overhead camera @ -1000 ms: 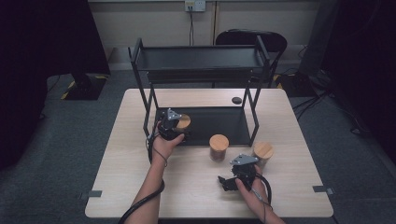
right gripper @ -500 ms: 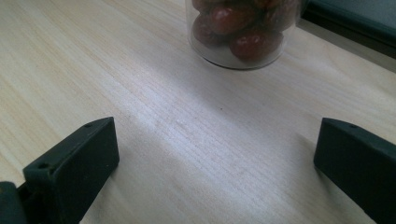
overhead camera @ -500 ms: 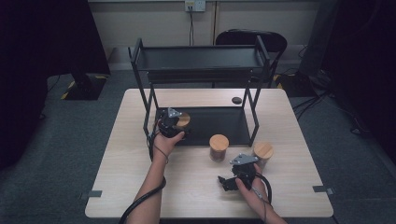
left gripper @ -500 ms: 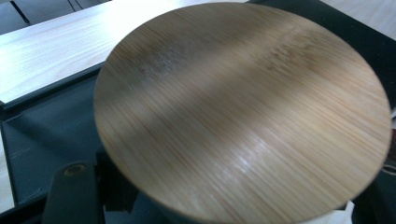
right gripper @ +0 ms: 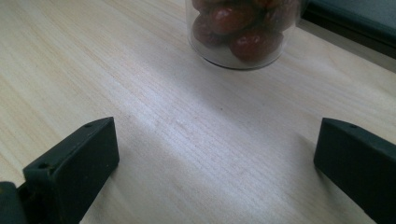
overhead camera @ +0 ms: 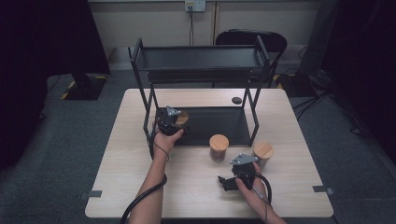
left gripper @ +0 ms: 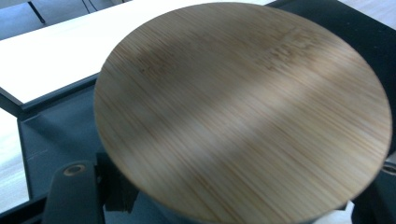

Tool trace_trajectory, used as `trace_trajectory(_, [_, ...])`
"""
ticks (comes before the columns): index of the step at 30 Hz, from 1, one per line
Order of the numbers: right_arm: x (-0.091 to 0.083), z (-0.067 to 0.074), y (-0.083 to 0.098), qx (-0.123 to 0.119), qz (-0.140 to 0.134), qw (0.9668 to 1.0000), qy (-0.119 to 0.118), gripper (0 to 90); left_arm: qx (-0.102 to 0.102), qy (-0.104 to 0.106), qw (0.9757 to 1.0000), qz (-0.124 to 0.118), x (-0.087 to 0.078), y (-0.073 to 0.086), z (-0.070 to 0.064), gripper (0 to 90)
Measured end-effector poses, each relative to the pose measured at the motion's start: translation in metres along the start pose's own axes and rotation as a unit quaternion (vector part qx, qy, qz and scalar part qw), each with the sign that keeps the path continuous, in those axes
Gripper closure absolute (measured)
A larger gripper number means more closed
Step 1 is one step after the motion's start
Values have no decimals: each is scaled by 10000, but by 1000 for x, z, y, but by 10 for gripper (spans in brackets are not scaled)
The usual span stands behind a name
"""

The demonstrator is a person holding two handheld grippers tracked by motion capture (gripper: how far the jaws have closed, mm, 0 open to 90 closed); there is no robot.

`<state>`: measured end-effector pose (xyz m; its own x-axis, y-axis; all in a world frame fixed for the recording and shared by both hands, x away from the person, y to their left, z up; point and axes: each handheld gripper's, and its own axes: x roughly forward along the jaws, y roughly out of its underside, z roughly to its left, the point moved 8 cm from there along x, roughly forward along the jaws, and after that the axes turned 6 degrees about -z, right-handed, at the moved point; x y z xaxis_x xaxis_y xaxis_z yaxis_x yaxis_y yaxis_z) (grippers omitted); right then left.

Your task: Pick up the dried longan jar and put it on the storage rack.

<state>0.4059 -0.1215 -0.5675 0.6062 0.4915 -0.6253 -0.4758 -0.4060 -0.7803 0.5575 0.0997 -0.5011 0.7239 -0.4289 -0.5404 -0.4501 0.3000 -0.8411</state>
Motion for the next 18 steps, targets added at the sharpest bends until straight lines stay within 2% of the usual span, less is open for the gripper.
trace_trajectory(13, [0,0,0,3,-2,10000,0,0,-195,-140,9997,-3,16,7,7,261])
trace_trajectory(18, [0,0,0,0,-1,10000,0,0,-80,-148,9999,38,23,6,5,261])
